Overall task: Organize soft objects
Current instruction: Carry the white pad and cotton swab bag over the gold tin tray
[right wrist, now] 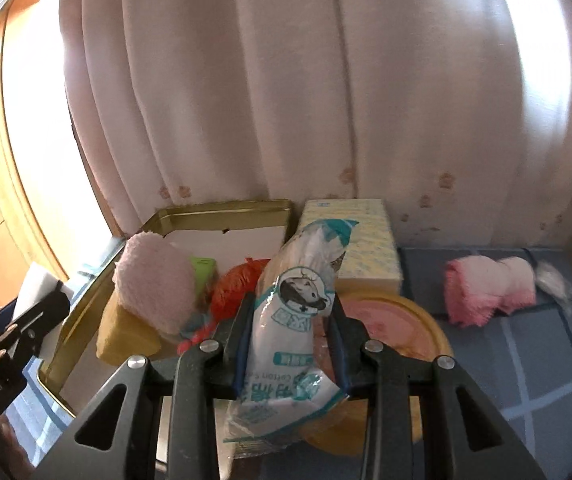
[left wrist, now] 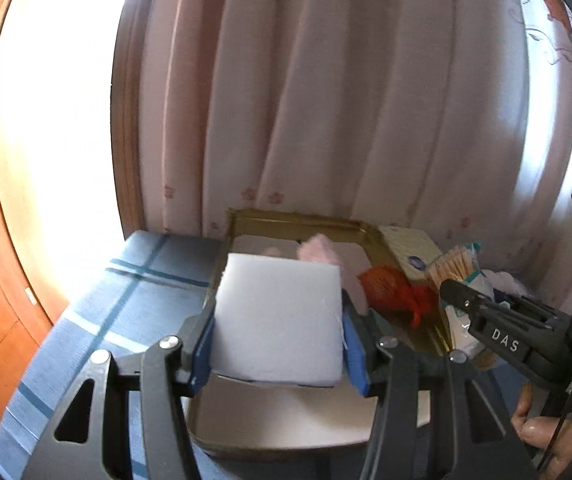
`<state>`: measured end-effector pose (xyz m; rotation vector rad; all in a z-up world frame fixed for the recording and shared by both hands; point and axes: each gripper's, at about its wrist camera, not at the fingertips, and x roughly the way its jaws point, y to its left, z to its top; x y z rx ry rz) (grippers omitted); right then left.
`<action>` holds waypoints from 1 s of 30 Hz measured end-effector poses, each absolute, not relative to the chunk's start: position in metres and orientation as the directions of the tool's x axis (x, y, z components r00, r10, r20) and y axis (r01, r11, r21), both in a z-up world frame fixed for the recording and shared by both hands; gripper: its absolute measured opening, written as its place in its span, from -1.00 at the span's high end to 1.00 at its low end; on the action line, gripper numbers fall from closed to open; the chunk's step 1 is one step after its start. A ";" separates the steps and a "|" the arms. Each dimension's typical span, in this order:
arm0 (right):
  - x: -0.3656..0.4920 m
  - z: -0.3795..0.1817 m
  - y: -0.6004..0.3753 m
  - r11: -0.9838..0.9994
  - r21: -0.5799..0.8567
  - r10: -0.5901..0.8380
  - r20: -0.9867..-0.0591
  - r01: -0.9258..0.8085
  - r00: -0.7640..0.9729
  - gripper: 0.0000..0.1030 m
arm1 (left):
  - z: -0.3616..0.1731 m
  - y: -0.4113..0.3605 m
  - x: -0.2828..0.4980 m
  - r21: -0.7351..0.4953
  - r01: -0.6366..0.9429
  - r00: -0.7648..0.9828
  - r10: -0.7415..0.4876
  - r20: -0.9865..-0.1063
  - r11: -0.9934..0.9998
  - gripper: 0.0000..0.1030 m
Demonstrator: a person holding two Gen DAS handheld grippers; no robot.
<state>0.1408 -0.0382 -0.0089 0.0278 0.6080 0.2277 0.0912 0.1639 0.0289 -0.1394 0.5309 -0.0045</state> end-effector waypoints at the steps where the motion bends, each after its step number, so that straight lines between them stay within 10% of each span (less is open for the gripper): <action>1: 0.145 -0.009 -0.035 0.973 0.097 0.226 -0.569 -0.209 0.791 0.32 | 0.030 0.167 0.095 -0.126 -0.040 0.861 -0.030 -0.507 0.991 -0.03; 30: 0.255 0.015 0.018 0.932 0.266 0.361 -0.649 -0.245 0.670 0.34 | 0.051 0.156 0.215 0.017 -0.079 0.794 0.073 -0.603 0.997 -0.03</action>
